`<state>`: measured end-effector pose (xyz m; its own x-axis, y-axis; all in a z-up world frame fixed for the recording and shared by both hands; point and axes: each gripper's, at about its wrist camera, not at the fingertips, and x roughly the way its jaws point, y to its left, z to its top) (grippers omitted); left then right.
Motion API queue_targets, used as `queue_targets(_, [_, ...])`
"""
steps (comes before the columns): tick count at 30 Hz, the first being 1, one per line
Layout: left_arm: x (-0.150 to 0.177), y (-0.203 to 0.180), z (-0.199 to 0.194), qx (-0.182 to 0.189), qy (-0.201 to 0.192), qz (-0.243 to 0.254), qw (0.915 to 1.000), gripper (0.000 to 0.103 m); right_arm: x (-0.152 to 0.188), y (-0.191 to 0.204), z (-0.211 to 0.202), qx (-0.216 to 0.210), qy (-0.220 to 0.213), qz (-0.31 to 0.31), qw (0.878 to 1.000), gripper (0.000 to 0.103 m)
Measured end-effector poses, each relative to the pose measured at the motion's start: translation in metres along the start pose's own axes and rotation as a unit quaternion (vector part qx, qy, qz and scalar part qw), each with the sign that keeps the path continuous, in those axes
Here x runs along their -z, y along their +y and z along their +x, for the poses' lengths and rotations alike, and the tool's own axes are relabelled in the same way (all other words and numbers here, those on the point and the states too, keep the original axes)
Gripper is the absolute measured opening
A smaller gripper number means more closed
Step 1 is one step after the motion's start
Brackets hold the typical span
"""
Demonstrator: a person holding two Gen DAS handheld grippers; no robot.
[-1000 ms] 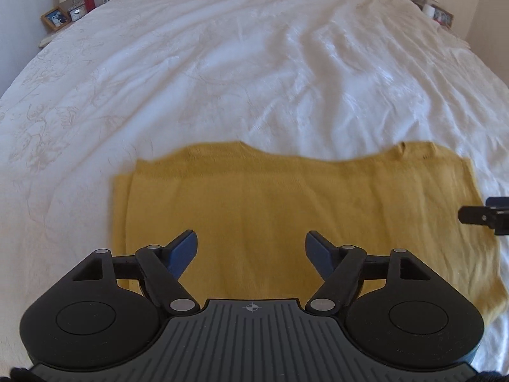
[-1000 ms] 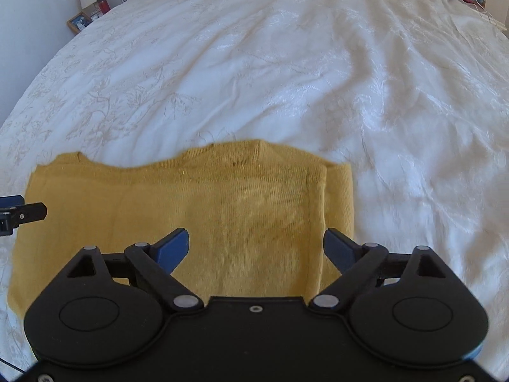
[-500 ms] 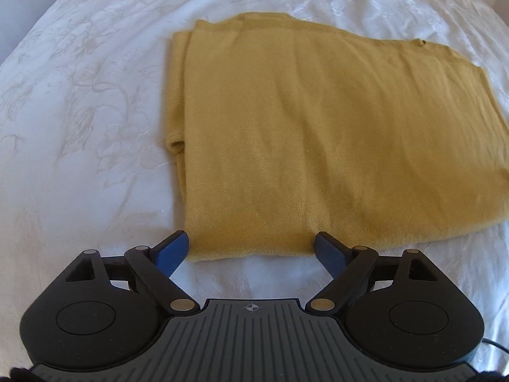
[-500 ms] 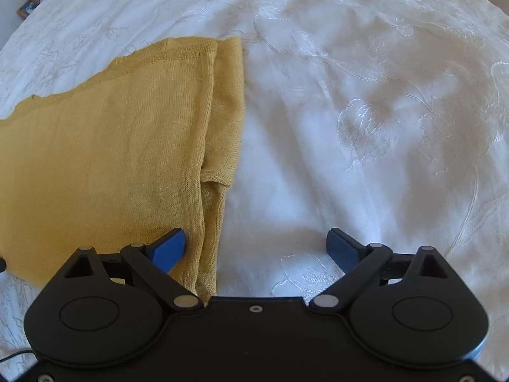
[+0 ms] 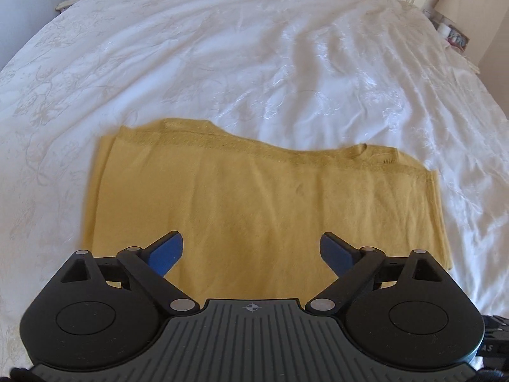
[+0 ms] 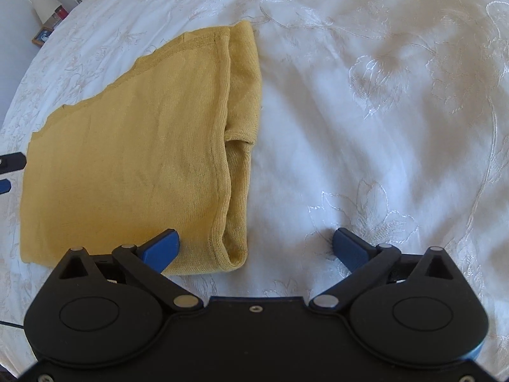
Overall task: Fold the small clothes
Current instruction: 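Move the right tool to the folded sweater's side edge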
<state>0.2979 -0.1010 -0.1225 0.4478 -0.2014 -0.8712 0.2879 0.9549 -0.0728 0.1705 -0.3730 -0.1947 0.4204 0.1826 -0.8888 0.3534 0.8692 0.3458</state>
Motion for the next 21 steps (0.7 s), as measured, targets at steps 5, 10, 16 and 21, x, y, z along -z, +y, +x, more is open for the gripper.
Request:
queue_targets(5, [-0.008,-0.022,0.039,-0.025,0.044,0.014,0.9986,0.094,-0.002,-0.005,0.004,-0.018,0.017,-0.021,0.999,0.103])
queue_targets(10, [-0.002,-0.024,0.078,-0.059,0.104,0.019,0.9927,0.098,-0.005,-0.014,-0.002,-0.048,0.028,-0.017,0.998,0.103])
queue_targets(16, [0.004,-0.021,0.094,-0.067,0.112,0.007,0.9914,0.103,-0.032,-0.026,-0.018,-0.12,0.013,0.012,0.993,0.102])
queue_targets(21, [0.009,-0.019,0.096,-0.068,0.112,0.0,0.9914,0.103,-0.066,-0.026,-0.004,-0.183,-0.002,0.022,0.983,0.102])
